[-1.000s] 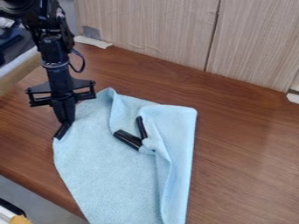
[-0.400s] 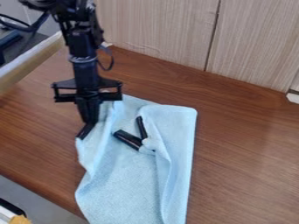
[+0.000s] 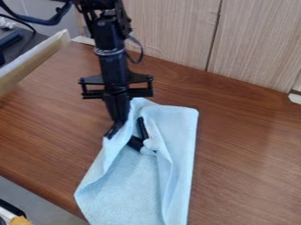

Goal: Fold the cloth from top left to top right

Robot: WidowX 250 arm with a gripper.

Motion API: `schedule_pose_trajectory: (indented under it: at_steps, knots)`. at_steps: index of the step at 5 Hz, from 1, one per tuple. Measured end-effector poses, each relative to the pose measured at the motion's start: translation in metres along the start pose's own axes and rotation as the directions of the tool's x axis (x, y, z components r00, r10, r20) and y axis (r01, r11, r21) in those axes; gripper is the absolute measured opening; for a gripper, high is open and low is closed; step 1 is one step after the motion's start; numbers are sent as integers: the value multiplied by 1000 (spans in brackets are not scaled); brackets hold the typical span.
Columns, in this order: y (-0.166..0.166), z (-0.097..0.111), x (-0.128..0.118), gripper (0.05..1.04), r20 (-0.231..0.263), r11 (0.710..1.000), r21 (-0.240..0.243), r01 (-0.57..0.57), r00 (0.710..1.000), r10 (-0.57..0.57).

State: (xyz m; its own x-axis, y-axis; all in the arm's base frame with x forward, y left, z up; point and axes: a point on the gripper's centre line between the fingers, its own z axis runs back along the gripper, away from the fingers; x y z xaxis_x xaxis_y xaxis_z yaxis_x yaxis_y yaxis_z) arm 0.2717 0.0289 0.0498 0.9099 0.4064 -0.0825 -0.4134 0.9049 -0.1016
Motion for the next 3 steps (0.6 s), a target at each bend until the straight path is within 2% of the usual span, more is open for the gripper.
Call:
schedule_pose_trajectory:
  at_steps: [2,3]
  knots:
    - [-38,-3,-6,55,5,996,-18,89,996,-89]
    - [-56,-15,-9,55,3,991,-17,130,992,-130]
